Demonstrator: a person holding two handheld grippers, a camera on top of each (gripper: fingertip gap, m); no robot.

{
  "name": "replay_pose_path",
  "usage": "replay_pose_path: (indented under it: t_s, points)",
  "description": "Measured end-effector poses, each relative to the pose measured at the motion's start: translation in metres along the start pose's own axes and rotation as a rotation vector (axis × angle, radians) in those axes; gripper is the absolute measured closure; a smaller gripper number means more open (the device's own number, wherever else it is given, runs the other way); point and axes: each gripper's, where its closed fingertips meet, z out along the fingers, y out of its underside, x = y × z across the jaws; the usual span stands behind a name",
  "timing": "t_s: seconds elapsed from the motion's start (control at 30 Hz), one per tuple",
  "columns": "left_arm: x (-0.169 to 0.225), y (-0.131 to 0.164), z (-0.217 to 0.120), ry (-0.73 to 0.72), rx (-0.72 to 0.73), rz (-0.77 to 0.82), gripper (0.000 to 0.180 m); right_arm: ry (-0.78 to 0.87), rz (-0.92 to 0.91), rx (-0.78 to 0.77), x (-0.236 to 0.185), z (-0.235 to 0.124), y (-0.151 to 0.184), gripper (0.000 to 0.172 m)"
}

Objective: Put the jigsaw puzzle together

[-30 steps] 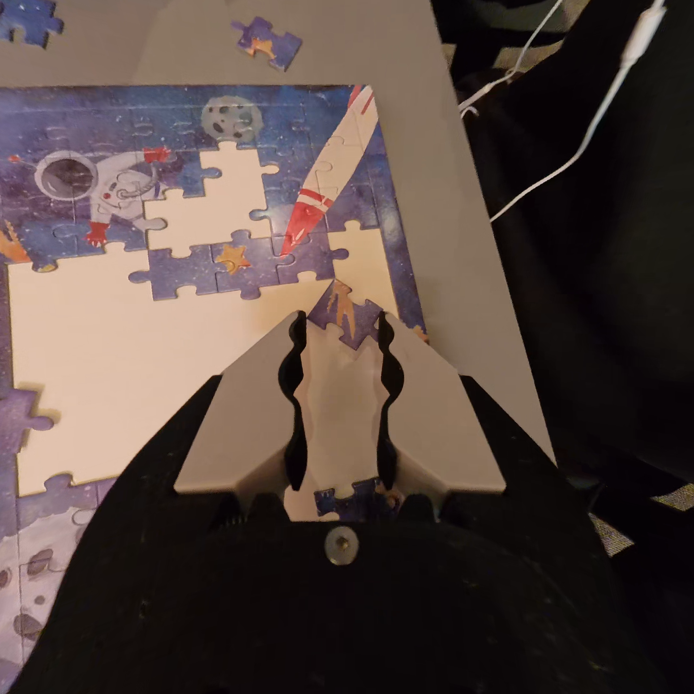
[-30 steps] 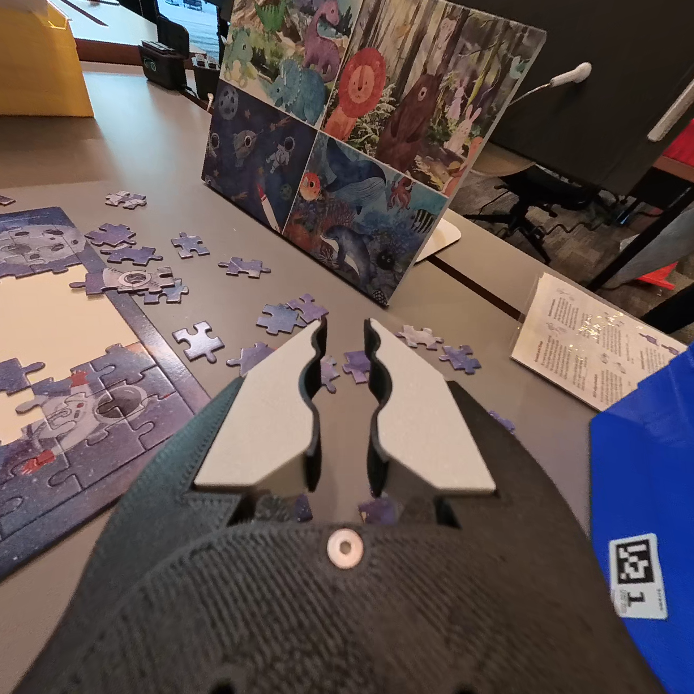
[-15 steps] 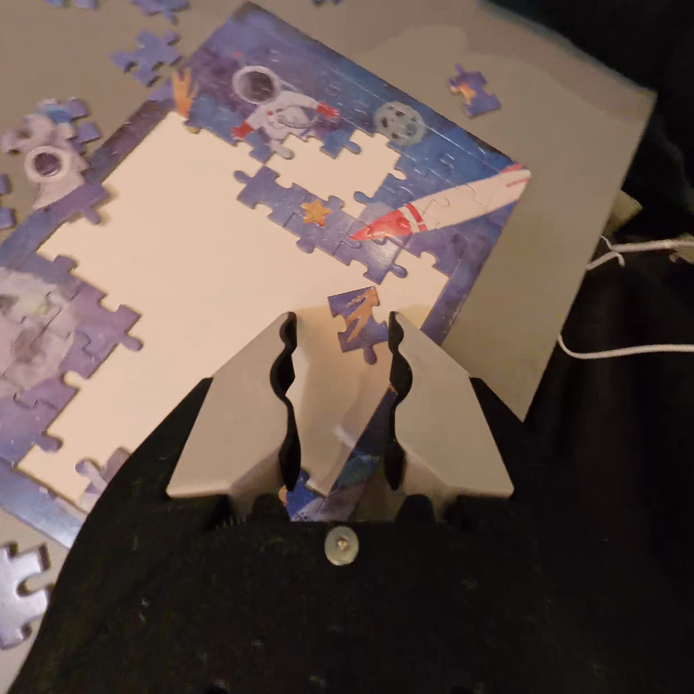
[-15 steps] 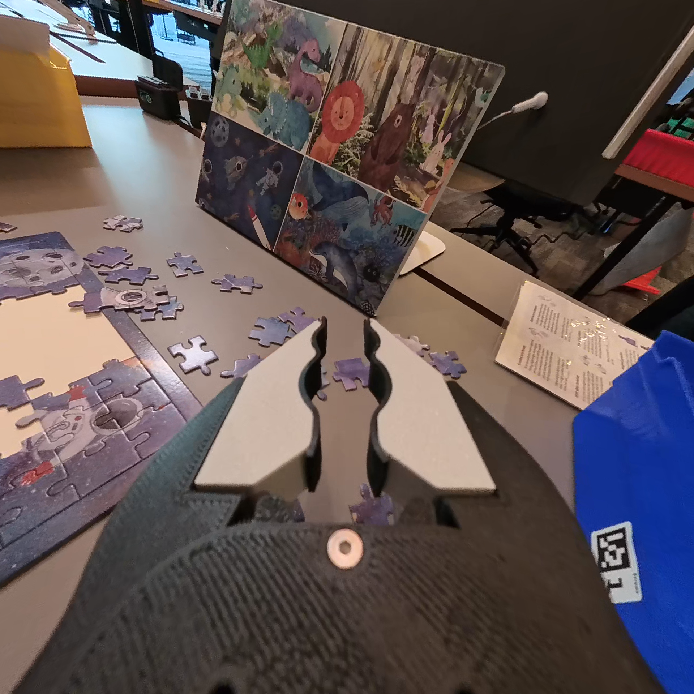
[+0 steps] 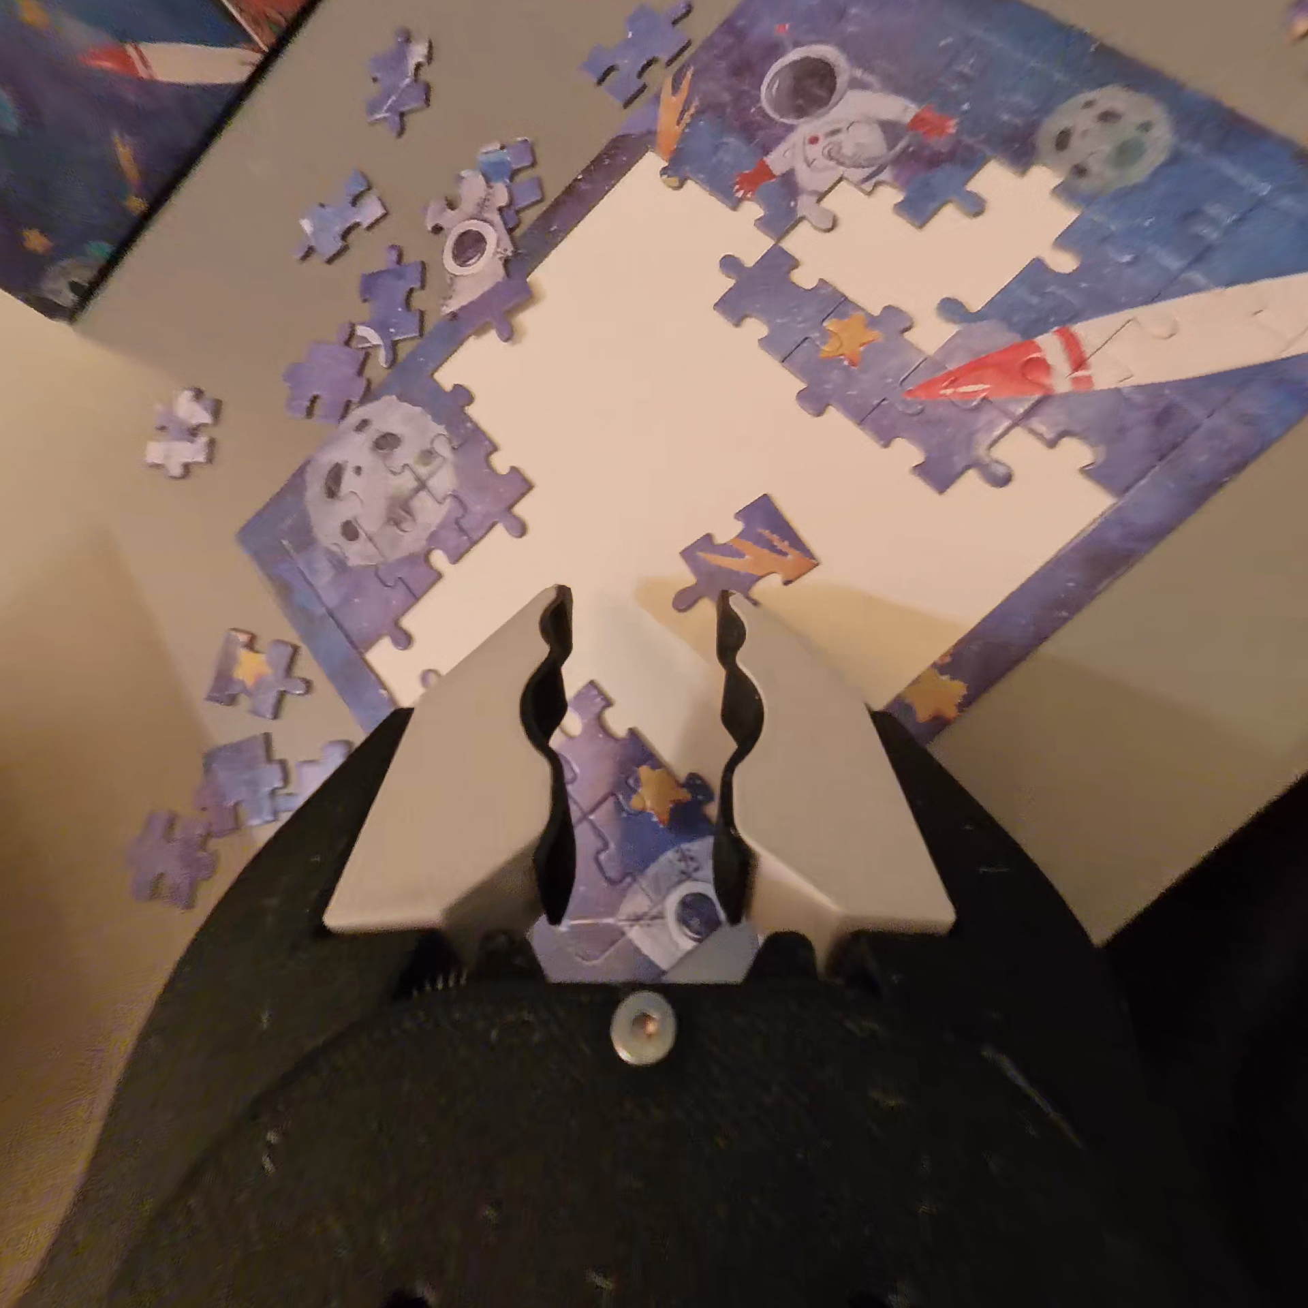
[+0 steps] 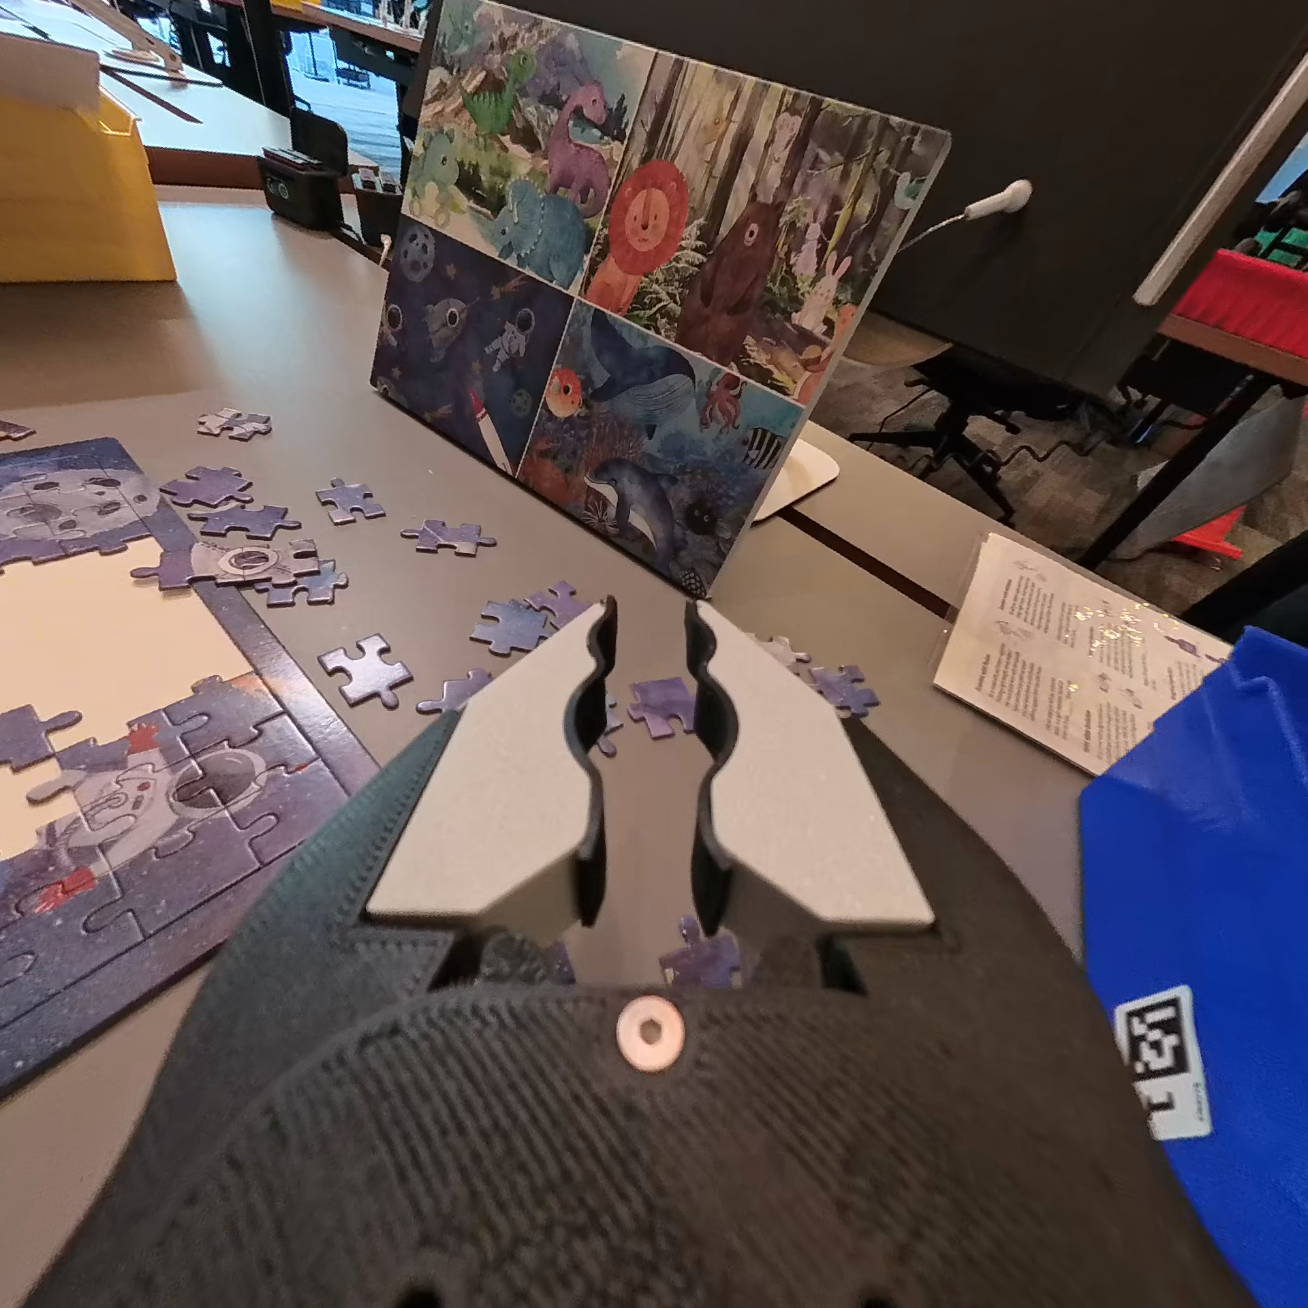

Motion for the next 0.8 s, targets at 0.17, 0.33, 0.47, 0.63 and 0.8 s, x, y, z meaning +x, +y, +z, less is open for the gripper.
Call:
replay_pose_path:
  t_s: [0.17,0.33,0.47,0.63,0.8]
  points:
    - [0.02,-0.001,-0.003,0.148,0.018,-0.161,0.103,-0.007,-0.004,-0.016,-0.002,0.003,0.004,0.154]
    - [0.026,-0.004,0.004,0.099,0.009,-0.165,0.113,-0.014,-0.003,-0.024,-0.004,0.004,0.006,0.154]
    - [0.021,-0.003,0.013,0.049,0.003,-0.124,0.122,-0.013,-0.018,-0.019,-0.005,0.003,0.003,0.155]
    - [0.032,-0.003,0.013,0.152,-0.016,-0.112,0.143,-0.013,-0.032,-0.012,-0.007,0.002,0.0,0.155]
    - [0.039,-0.002,0.01,0.266,-0.02,0.014,0.143,-0.012,-0.031,-0.01,-0.007,0.002,-0.001,0.155]
